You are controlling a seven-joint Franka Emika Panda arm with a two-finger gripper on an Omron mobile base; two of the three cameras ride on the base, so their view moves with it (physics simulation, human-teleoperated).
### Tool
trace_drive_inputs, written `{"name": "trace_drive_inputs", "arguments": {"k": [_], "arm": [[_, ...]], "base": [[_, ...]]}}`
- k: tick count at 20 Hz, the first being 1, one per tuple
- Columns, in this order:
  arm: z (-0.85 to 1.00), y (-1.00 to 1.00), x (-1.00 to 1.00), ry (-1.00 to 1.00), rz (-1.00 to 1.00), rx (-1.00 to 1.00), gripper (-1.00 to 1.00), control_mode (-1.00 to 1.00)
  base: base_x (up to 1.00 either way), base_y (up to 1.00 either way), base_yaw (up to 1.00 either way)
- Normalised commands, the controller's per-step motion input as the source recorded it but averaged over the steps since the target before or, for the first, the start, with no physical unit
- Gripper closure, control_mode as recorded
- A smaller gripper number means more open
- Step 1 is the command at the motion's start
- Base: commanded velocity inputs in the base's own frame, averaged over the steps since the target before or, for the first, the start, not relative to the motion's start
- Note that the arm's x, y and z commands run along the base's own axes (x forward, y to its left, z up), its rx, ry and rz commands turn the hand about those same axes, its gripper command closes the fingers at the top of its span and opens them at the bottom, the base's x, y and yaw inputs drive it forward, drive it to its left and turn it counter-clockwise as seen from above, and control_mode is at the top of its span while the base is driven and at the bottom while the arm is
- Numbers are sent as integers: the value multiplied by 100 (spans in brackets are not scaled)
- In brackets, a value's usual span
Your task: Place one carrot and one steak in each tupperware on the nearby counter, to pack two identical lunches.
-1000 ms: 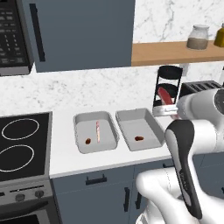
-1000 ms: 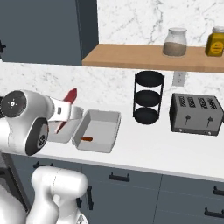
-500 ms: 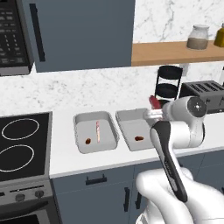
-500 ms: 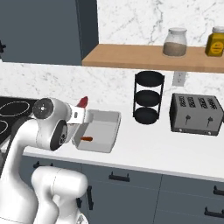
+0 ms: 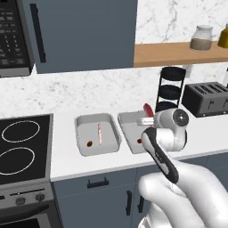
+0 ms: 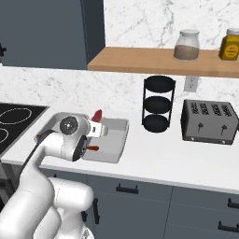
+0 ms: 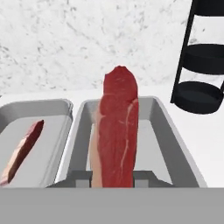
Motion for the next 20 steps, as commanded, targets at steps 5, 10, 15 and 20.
{"name": "trace_drive_inputs", "arguments": {"k": [5,10,15,20], "arm": [[-40,-15,58,14,-1,2,100,-100],[-62,0,36,27,0,-1,100,-100],[-56,4,36,11,1,0,100,-100],[-32,0,47,0,1,0,100,-100]], "base": [[0,0,0],[0,0,0],[0,0,0],[0,0,0]]}}
